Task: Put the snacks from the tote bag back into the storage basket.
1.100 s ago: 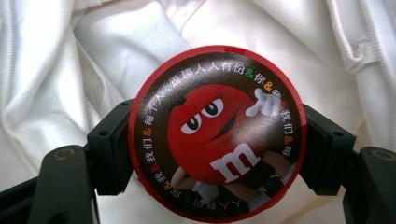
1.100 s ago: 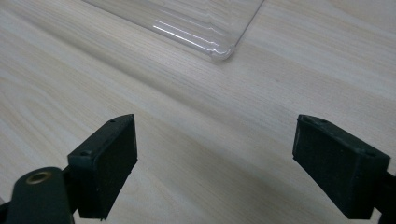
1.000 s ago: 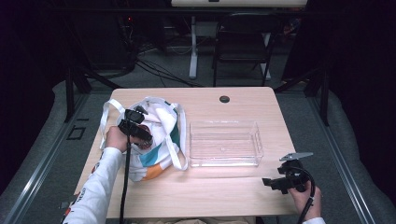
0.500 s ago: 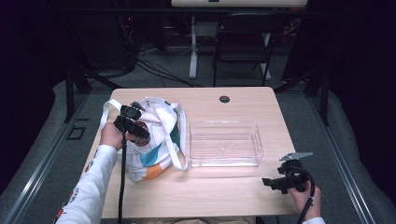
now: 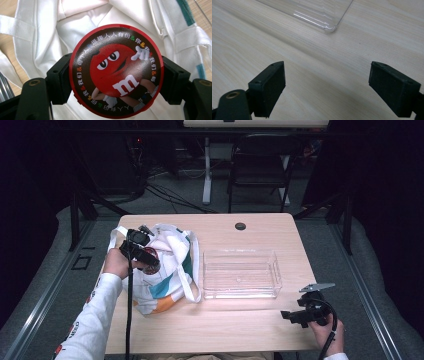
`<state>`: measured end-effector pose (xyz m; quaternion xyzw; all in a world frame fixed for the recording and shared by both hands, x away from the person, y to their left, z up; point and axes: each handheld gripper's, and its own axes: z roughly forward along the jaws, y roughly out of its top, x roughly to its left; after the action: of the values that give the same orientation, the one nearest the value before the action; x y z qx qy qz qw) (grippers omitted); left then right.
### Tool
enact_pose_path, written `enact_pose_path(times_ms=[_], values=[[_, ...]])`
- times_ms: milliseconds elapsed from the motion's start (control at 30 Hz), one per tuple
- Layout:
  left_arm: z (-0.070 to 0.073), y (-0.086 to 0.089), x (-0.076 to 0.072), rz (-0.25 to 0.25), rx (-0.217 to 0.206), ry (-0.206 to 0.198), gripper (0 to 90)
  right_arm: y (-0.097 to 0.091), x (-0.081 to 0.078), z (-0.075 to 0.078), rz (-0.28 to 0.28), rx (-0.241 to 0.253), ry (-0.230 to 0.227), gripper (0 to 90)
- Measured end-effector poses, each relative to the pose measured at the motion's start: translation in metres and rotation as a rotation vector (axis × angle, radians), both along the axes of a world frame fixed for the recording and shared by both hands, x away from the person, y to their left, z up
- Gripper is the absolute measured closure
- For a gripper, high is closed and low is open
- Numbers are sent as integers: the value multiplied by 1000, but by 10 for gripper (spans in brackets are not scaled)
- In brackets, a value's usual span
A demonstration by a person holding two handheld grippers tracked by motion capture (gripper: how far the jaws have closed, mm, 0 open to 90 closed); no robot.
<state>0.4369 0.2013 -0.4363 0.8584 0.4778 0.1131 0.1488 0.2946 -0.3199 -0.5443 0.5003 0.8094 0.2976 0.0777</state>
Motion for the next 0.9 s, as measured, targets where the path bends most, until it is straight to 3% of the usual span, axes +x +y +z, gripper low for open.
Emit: enact_pose_path(times_ms=[900], values=[[44, -24, -7, -72, -5, -57, 258, 0, 0, 0, 4, -4, -2, 136]])
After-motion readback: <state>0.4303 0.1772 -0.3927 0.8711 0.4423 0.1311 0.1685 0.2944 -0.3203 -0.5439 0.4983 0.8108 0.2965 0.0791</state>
